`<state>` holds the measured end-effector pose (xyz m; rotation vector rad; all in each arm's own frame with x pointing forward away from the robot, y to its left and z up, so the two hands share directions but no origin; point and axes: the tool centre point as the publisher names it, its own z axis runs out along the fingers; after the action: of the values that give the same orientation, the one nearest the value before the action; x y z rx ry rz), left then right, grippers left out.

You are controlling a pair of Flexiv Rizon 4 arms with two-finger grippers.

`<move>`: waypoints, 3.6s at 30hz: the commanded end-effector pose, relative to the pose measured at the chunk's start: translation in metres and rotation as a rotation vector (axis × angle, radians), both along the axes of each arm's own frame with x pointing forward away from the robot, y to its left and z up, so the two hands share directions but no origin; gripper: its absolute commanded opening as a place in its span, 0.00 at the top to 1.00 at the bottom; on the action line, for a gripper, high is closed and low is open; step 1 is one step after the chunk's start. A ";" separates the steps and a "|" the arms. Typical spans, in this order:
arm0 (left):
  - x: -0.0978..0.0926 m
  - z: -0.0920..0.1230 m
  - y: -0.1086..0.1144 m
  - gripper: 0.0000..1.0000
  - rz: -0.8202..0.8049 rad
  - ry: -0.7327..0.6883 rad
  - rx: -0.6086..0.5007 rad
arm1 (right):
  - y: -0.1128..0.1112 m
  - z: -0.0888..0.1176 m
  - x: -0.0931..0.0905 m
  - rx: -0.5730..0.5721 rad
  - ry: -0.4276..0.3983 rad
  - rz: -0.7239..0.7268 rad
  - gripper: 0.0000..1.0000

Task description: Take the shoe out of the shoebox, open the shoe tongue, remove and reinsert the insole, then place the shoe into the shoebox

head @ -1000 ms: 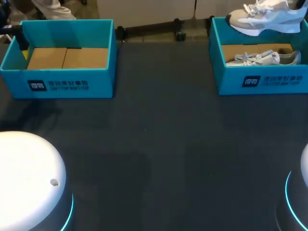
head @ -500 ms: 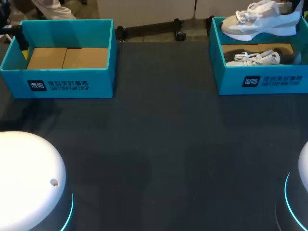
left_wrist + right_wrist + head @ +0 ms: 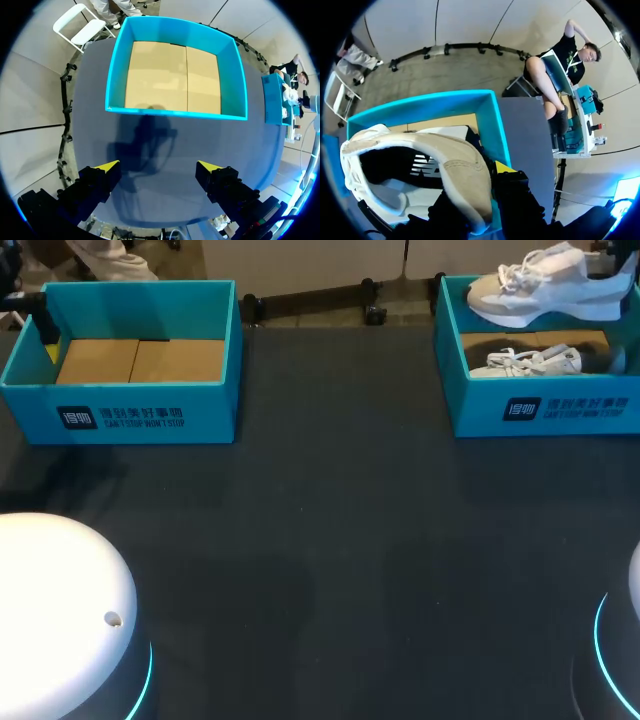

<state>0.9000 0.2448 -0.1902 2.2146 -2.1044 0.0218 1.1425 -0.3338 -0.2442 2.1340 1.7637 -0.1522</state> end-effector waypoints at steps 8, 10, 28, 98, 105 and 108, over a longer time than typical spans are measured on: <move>0.000 0.000 0.000 0.00 0.000 0.002 0.003 | 0.007 -0.013 0.001 -0.030 -0.024 -0.011 1.00; 0.000 0.000 0.000 0.00 0.000 0.002 0.003 | 0.007 -0.016 0.001 -0.032 -0.024 -0.012 1.00; 0.000 0.000 0.000 0.00 0.000 0.002 0.003 | 0.006 -0.039 -0.002 -0.017 -0.013 -0.032 1.00; 0.000 0.000 0.000 0.00 0.000 0.002 0.003 | -0.003 -0.140 0.019 0.084 0.190 0.014 1.00; 0.000 0.000 0.000 0.00 0.000 0.002 0.003 | -0.001 -0.133 0.019 0.101 0.197 0.024 0.00; 0.000 0.000 0.000 0.00 0.000 0.002 0.003 | -0.003 -0.127 0.018 0.114 0.193 0.021 0.00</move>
<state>0.9000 0.2449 -0.1901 2.2147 -2.1043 0.0216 1.1552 -0.3326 -0.3771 2.2252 1.9346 -0.2554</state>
